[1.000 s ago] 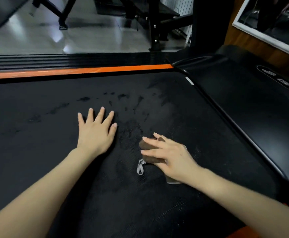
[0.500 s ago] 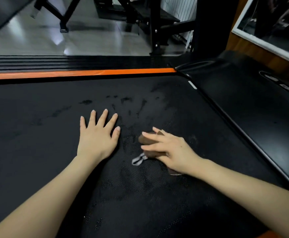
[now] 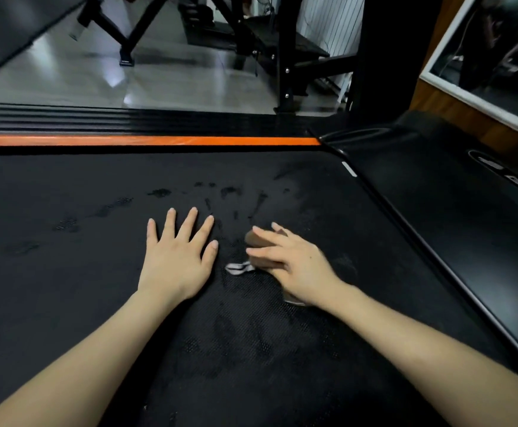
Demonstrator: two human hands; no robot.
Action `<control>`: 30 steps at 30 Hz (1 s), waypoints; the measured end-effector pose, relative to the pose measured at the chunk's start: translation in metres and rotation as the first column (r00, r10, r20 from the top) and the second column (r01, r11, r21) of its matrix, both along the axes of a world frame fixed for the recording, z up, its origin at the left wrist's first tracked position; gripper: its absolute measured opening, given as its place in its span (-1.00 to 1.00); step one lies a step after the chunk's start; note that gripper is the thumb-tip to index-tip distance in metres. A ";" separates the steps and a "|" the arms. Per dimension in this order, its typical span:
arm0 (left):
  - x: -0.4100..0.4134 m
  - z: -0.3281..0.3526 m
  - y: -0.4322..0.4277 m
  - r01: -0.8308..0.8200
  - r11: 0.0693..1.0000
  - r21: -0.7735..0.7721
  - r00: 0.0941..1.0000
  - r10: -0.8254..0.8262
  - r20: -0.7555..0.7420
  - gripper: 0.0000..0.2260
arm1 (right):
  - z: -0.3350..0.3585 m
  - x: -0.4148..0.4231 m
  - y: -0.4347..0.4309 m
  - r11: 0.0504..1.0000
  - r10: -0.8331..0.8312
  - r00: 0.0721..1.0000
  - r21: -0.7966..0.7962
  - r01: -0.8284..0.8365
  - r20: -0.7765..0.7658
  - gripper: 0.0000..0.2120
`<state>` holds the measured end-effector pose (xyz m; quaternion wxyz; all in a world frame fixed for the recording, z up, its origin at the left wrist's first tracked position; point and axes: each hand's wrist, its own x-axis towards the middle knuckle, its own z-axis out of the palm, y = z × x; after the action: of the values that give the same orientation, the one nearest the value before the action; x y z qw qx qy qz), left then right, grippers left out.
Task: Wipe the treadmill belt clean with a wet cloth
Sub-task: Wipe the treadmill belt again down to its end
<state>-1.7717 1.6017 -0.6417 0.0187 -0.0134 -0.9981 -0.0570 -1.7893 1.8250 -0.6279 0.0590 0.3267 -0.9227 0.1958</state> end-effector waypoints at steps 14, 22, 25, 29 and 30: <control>-0.059 0.017 -0.023 -0.102 0.991 -0.090 0.994 0.103 0.017 -0.50 | -0.004 -0.072 -0.040 0.997 -0.062 0.997 -0.046 0.063 0.035 -0.68; -0.063 0.002 -0.027 -0.120 0.992 -0.028 0.993 0.120 0.013 -0.31 | 0.007 -0.189 0.065 0.704 -0.710 0.704 -0.039 0.710 0.000 -0.76; -0.064 0.000 -0.027 -0.109 0.994 -0.027 0.994 0.109 0.014 -0.22 | 0.004 -0.192 -0.002 0.760 -0.641 0.766 -0.100 0.642 0.051 -0.74; -0.063 0.000 -0.030 -0.095 0.995 -0.030 0.995 0.095 0.008 -0.22 | -0.001 -0.149 -0.049 0.980 -0.197 0.980 0.012 0.197 0.009 -0.72; -0.062 0.000 -0.031 -0.093 0.995 -0.024 0.996 0.093 0.003 -0.22 | 0.003 -0.145 -0.040 0.989 -0.145 0.989 0.035 0.145 0.009 -0.71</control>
<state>-1.8333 1.5706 -0.6419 0.0190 0.0329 -0.9983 -0.0443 -1.9342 1.7850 -0.6250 0.0621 0.2585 -0.9476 0.1772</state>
